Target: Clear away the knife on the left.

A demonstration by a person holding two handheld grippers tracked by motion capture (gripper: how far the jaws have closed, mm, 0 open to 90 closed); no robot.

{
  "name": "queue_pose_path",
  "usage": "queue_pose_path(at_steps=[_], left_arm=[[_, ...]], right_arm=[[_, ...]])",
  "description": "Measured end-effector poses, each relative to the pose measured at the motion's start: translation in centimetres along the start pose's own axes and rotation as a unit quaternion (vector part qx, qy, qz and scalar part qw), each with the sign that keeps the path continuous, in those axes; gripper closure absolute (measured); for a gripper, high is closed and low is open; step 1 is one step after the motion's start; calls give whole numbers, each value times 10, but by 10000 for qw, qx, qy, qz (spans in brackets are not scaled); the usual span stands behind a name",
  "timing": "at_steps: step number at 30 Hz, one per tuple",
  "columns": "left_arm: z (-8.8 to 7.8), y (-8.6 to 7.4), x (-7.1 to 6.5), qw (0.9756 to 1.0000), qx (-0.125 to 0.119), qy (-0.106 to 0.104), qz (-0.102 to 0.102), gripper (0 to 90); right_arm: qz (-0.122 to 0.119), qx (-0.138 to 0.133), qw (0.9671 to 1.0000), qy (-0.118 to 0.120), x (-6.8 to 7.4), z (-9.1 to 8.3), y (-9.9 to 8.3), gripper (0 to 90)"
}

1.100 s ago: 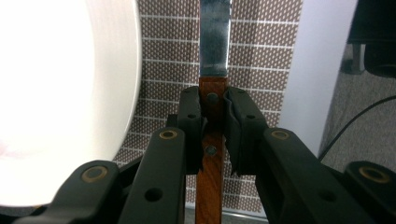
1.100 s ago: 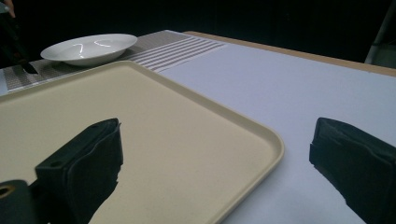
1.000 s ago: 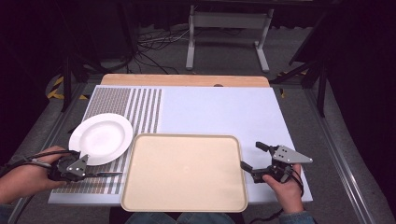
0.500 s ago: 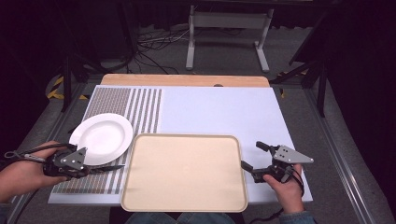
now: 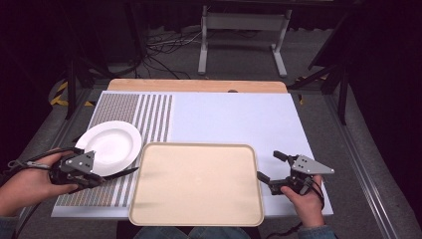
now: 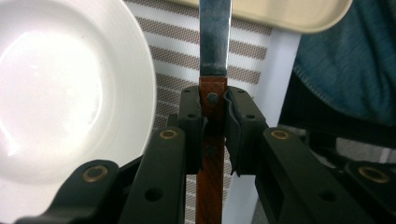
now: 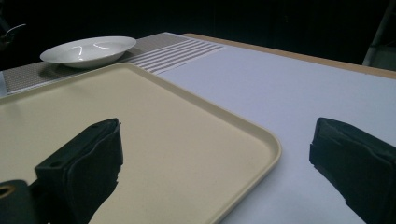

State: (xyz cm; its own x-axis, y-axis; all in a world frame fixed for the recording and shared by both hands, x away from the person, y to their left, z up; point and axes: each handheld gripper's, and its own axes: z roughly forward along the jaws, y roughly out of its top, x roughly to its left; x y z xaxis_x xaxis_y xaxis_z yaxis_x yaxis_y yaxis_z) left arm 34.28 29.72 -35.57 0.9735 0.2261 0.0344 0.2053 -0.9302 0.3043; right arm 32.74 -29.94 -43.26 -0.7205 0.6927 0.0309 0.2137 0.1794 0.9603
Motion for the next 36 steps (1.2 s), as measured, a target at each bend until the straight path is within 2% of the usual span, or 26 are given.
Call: queue_pose_path(at_steps=[3,5,7,9,14,16,19,22,24,27,36], left_arm=[[0,4,0,9997,-45,-157,-154,780],[2,7,1,9996,-42,-200,-182,780],[3,8,3,9991,-50,-242,-354,780],[5,8,4,9985,-75,-327,-436,780],[8,8,5,9960,-179,-431,-758,780],[9,8,7,9952,-298,-477,-799,780],[11,8,8,9937,-352,-497,-938,781],[12,10,7,9916,-413,-604,-1068,780],[14,13,6,9907,-443,-640,-1118,781],[16,18,5,9907,-457,-724,-1058,780],[19,41,-1,9915,-434,-691,-1016,780]], right_arm=[[-5,3,10000,-1,0,0,0,33],[-11,4,10000,2,0,0,0,33],[-17,13,10000,3,0,0,0,33],[-21,12,10000,13,0,0,0,33],[-14,6,10000,6,0,-1,0,32],[-22,9,10000,5,0,-1,0,33],[-35,7,10000,15,0,-1,0,33],[-33,3,10000,15,0,-1,0,33],[-26,14,10000,17,0,-1,0,33],[-36,10,10000,25,0,0,0,33],[-28,4,10000,18,0,-1,0,32]])
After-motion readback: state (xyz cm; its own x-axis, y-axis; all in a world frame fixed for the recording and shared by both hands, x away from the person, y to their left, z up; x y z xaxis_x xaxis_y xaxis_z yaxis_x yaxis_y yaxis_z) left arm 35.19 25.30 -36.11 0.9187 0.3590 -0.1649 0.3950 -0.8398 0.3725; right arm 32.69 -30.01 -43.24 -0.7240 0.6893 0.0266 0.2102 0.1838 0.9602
